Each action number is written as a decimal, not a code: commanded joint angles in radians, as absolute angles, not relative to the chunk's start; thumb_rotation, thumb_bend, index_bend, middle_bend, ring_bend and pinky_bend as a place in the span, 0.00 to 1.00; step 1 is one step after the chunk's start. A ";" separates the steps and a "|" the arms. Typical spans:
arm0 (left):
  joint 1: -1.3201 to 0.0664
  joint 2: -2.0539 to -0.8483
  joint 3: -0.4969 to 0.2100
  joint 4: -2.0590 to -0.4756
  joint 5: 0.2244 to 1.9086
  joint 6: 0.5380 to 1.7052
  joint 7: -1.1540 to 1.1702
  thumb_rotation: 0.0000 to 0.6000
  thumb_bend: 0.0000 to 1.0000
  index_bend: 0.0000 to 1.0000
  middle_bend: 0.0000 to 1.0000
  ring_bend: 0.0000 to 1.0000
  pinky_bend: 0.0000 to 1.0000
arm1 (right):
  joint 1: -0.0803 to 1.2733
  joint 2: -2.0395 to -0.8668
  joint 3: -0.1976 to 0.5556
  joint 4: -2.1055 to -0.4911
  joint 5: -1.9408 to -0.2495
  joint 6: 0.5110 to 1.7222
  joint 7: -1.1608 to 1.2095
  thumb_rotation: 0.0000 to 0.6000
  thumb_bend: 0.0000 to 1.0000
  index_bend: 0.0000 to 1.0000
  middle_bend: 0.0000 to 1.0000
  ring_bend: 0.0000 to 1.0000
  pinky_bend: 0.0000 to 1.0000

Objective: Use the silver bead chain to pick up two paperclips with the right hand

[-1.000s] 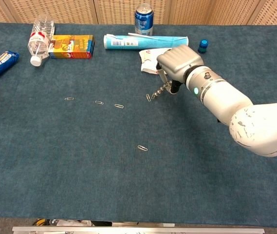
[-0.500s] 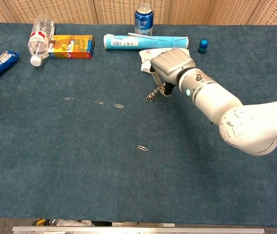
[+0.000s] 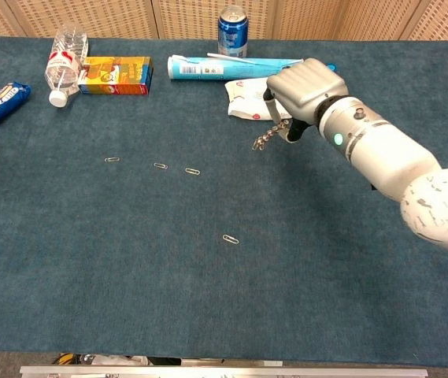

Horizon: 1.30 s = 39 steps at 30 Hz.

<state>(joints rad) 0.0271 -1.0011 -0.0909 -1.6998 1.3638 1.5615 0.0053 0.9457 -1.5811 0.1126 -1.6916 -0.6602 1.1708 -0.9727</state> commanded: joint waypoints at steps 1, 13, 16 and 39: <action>0.023 -1.005 -0.090 -1.699 1.362 1.554 0.014 1.00 0.05 0.56 0.49 0.41 0.52 | 0.903 -1.533 0.075 -1.732 -0.713 1.197 -0.932 1.00 0.29 0.60 0.27 0.19 0.33; 0.007 -1.017 -0.089 -1.693 1.358 1.529 0.036 1.00 0.05 0.56 0.49 0.41 0.52 | 0.769 -1.457 -0.042 -1.743 -0.889 1.221 -0.796 1.00 0.29 0.60 0.27 0.19 0.33; 0.003 -1.020 -0.088 -1.693 1.358 1.523 0.042 1.00 0.05 0.56 0.49 0.41 0.52 | 0.750 -1.457 -0.052 -1.727 -0.912 1.214 -0.777 1.00 0.29 0.60 0.27 0.19 0.33; -0.007 -1.029 -0.083 -1.690 1.360 1.510 0.058 1.00 0.05 0.56 0.49 0.41 0.52 | 0.659 -1.451 -0.064 -1.657 -0.930 1.165 -0.764 1.00 0.11 0.42 0.27 0.19 0.33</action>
<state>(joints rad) -0.0071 -1.0288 -0.0831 -1.6904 1.3602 1.5097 0.0578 0.6612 -1.4525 -0.0637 -1.6550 -0.9299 1.1648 -0.7632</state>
